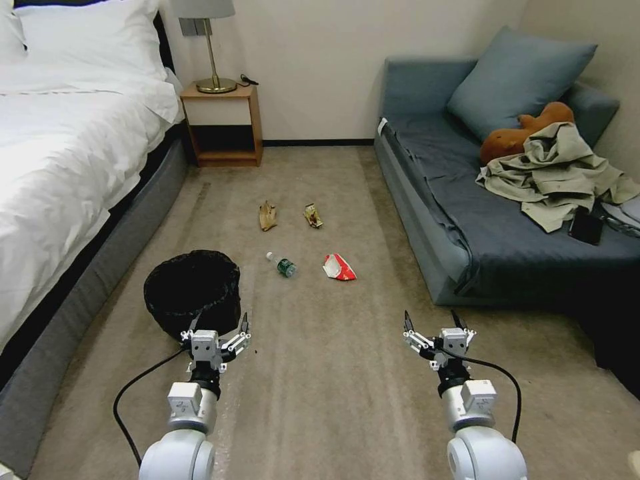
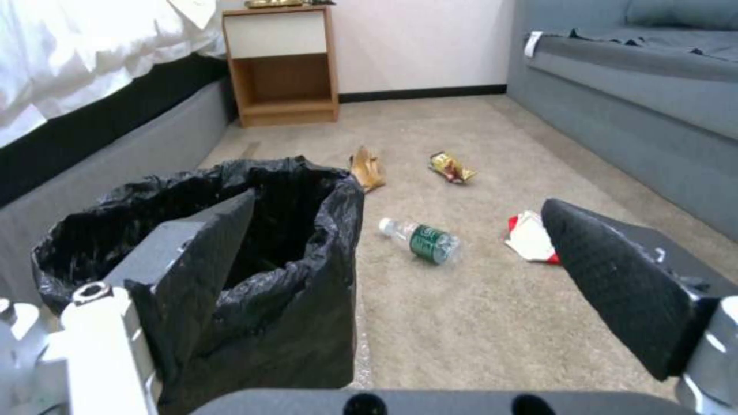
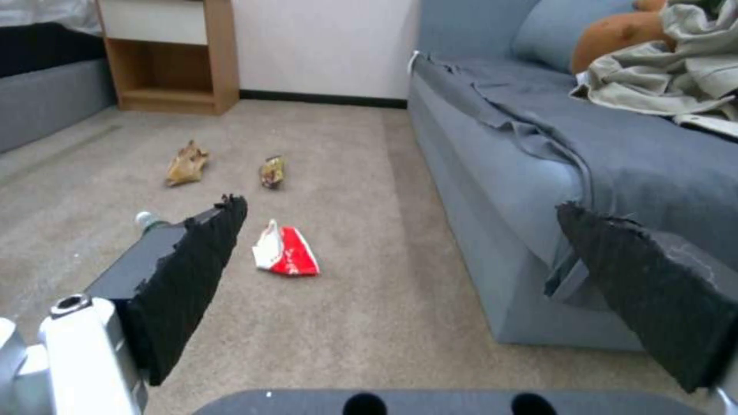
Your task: Pick up the trash bin, then pick up the garbage on the floor and place it into the trash bin.
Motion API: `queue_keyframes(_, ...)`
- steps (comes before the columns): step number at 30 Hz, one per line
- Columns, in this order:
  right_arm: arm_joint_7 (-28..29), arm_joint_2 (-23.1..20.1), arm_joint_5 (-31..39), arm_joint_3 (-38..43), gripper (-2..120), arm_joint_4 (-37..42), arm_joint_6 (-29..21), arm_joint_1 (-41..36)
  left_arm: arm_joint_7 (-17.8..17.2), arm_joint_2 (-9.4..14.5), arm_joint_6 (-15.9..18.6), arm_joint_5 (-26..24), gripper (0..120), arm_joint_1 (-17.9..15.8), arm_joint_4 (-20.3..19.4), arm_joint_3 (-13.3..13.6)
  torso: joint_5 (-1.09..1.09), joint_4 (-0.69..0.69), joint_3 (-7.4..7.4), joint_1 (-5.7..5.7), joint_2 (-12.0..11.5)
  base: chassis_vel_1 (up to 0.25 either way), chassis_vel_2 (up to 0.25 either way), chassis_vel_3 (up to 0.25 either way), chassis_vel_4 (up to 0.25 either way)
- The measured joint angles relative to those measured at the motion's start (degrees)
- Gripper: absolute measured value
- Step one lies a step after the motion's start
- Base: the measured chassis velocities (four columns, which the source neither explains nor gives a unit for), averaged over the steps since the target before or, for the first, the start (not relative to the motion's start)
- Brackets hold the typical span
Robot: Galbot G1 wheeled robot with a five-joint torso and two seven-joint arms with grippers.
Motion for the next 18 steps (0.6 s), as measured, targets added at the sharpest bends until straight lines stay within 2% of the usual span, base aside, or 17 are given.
queue_keyframes(18,-0.02,-0.01,-0.15,0.1,100,0.28,0.05,-0.22,-0.05,-0.02,-0.03,0.12,100,0.13,-0.13,0.05,0.0,0.0,0.0,0.0,0.01,0.0,0.0,0.0,0.0)
